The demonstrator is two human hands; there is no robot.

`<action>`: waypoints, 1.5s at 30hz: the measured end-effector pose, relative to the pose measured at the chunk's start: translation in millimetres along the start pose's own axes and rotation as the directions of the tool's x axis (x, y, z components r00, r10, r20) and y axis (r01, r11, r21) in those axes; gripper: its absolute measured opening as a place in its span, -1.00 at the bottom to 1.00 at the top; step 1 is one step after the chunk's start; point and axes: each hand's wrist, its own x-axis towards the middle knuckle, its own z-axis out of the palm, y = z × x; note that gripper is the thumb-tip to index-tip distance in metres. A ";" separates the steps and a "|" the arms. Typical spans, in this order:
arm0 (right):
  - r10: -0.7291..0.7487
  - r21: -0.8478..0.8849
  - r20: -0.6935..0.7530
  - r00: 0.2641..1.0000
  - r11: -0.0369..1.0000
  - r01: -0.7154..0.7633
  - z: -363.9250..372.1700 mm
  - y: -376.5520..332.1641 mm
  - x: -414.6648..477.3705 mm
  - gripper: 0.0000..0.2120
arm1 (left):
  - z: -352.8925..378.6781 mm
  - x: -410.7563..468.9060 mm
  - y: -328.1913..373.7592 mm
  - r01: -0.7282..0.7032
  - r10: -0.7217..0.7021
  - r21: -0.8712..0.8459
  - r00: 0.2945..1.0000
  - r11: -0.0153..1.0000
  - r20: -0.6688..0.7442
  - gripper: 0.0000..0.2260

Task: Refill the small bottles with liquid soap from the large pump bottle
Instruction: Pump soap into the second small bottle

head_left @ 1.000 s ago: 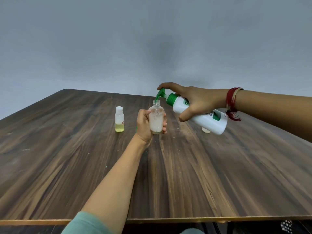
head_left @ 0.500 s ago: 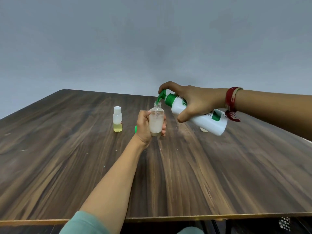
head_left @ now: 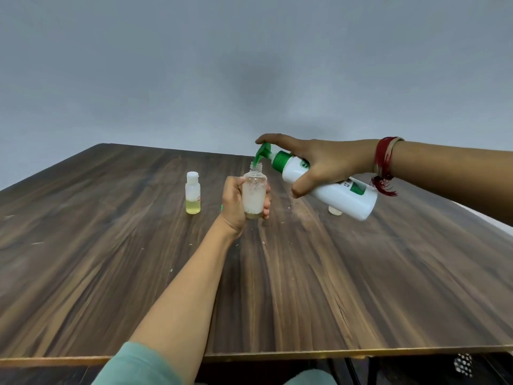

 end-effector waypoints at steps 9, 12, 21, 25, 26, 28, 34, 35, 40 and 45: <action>-0.005 -0.027 -0.087 0.996 1.000 0.002 6.5 -1.1 0.6 -0.28 | 1.9 -0.3 -1.8 0.031 -0.031 0.009 1.000 0.999 0.003 -0.59; -0.005 0.002 -0.050 0.999 1.000 0.005 7.2 -0.5 0.7 -0.16 | 0.5 -0.1 -1.5 0.016 -0.016 -0.017 1.000 1.000 -0.021 -0.58; -0.010 0.006 -0.078 0.997 1.000 0.010 11.4 -1.7 2.1 -0.13 | 0.9 -0.1 -1.3 0.008 -0.009 -0.027 0.999 1.000 -0.041 -0.58; -0.035 -0.027 -0.162 0.986 0.999 0.031 19.0 0.6 1.4 -0.26 | 2.3 -0.8 -1.9 0.025 -0.025 -0.008 0.999 1.000 -0.021 -0.59; -0.039 -0.028 -0.178 0.983 0.999 0.035 21.3 1.8 2.0 -0.27 | 2.4 -1.1 -1.8 0.027 -0.027 -0.004 1.000 1.000 -0.015 -0.59; -0.043 -0.018 -0.188 0.981 0.999 0.040 24.5 4.1 2.8 -0.25 | 2.5 -1.4 -1.8 0.029 -0.029 0.001 0.999 1.000 -0.015 -0.59; -0.051 0.003 -0.122 0.991 0.999 0.052 18.3 6.9 3.5 -0.05 | 1.2 -0.1 0.4 0.001 -0.002 -0.027 0.999 1.000 -0.042 -0.58; -0.047 0.001 -0.114 0.992 0.999 0.048 17.5 6.6 3.4 -0.03 | 1.1 -0.4 0.2 0.001 -0.002 -0.028 0.999 1.000 -0.042 -0.58; -0.060 0.022 -0.128 0.990 0.998 0.063 18.8 6.0 2.1 -0.12 | 1.4 -1.8 -0.1 0.008 -0.008 -0.004 0.999 1.000 -0.031 -0.58; -0.060 -0.034 -0.165 0.984 0.998 0.055 20.9 8.7 1.8 -0.25 | 3.0 -2.2 -2.5 0.040 -0.039 0.024 0.999 0.999 -0.018 -0.57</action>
